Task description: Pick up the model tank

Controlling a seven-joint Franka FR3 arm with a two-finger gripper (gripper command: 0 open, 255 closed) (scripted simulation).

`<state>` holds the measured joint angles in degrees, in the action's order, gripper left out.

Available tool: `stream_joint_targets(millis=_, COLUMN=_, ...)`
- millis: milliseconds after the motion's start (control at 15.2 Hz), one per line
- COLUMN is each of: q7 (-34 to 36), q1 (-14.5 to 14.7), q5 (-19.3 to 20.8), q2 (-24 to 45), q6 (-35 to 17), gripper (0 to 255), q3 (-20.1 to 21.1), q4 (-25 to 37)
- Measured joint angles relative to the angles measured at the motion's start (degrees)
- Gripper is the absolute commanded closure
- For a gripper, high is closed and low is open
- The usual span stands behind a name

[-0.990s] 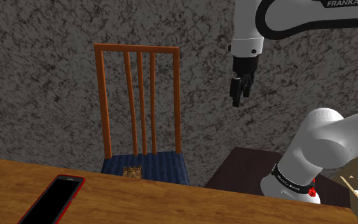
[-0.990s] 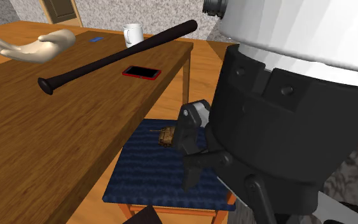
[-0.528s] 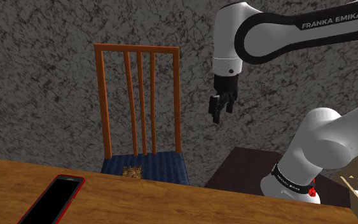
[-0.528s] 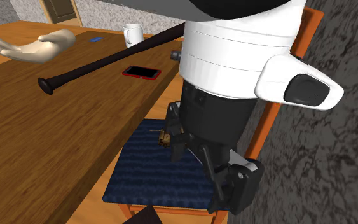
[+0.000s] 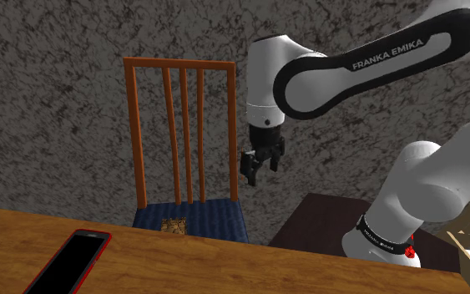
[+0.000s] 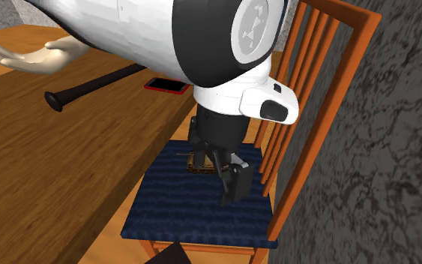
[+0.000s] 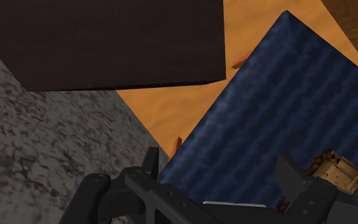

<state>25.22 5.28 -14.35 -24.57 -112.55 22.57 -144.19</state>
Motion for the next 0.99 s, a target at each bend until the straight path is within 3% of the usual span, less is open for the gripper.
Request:
stream_joint_targets(millis=264, q7=5.58, q1=-0.06, q5=0.3, q2=7.98, q6=-6.44, gripper=0, q3=3.91, q4=2.76)
stream_joint_targets(millis=528, q7=12.41, q1=-0.19, q5=3.11, q2=17.35, q6=-12.37, gripper=0, q3=7.45, q4=7.04)
stream_joint_targets(millis=990, q7=26.37, q1=2.48, q5=13.32, q2=34.92, q6=-20.27, gripper=0, q3=9.5, q4=16.96)
